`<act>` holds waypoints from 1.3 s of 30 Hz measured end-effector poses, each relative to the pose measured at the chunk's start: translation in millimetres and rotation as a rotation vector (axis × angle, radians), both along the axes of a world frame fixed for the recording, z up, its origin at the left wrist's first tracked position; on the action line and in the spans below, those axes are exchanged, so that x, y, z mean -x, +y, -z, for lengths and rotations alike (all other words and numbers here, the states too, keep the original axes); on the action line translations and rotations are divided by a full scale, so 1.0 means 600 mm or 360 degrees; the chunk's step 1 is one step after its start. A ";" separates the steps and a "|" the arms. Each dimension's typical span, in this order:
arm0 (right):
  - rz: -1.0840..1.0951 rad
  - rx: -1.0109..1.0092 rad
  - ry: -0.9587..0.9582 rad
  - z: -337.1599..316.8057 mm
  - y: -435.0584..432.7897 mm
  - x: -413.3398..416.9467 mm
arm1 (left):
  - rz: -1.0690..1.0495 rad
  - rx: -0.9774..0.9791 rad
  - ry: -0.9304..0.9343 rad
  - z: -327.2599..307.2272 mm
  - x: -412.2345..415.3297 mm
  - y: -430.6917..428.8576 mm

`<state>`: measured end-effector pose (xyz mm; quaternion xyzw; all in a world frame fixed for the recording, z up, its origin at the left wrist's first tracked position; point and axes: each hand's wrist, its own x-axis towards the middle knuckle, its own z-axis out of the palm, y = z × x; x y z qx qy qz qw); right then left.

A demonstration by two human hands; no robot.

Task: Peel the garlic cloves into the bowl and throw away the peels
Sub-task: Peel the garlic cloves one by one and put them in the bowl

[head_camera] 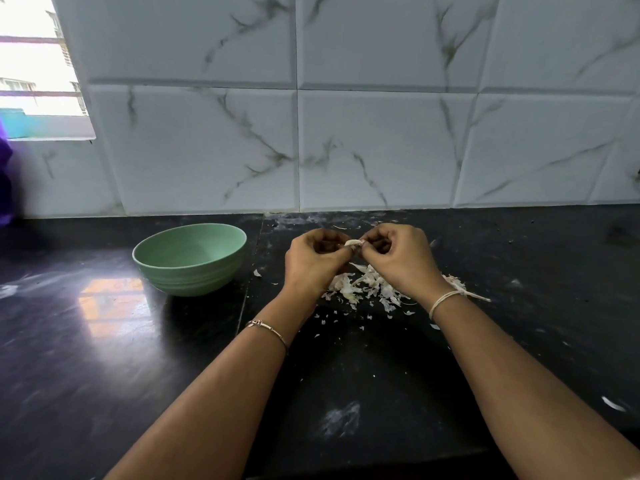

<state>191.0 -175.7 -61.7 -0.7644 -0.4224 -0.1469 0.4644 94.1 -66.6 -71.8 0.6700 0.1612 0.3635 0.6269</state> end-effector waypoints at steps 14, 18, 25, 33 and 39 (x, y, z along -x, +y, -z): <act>-0.0098 -0.0106 0.0201 0.000 0.001 0.000 | 0.0277 0.0366 -0.0006 -0.014 0.009 0.001; -0.0261 -0.0231 0.0484 -0.003 -0.001 0.004 | 0.0350 0.0451 -0.0029 -0.013 0.011 0.004; -0.0424 -0.0286 0.0823 -0.009 -0.005 0.011 | 0.0263 0.0399 -0.0056 -0.009 0.006 0.006; -0.0188 -0.0091 0.0346 0.001 0.003 -0.005 | 0.0145 0.0276 -0.0038 -0.005 0.006 -0.004; 0.0036 0.0127 -0.0028 0.004 0.001 -0.006 | 0.0195 0.0245 -0.0015 -0.003 0.006 -0.008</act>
